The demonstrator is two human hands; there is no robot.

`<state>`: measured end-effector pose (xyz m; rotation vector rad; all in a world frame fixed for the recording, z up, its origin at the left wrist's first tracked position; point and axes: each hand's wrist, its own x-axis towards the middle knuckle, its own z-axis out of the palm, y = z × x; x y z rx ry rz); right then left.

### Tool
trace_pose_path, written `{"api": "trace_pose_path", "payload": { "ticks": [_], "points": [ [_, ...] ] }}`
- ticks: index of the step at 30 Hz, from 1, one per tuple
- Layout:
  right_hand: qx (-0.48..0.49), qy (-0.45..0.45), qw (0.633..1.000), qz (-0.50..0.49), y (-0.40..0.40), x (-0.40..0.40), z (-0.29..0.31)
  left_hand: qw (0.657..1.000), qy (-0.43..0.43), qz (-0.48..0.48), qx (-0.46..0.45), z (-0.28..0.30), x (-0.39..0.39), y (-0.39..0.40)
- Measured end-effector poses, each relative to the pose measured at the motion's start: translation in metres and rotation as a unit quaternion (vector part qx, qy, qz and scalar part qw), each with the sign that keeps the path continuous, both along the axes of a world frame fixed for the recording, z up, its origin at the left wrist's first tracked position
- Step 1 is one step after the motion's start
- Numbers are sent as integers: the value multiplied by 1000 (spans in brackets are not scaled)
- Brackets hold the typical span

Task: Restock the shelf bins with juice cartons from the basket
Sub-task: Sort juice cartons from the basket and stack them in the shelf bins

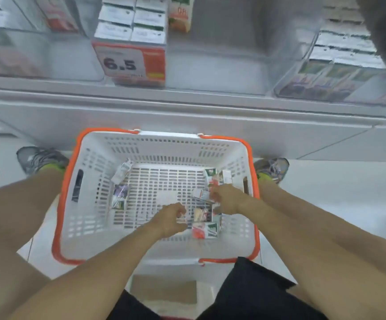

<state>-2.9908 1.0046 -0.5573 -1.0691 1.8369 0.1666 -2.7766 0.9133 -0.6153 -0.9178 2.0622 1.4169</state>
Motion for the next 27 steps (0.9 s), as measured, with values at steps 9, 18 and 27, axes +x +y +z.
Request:
{"api": "trace_pose_path", "payload": {
  "ticks": [9, 18, 27],
  "points": [
    [1, 188, 962, 199, 22, 15, -59, 994, -33, 61, 81, -48, -20, 34],
    [-81, 271, 944, 168, 30, 11, -65, 974, -83, 112, 178, -59, -26, 19],
    [-5, 89, 995, -39, 8, 12, -30, 919, -69, 241, 304, -3, 15, -49]
  ]
}}
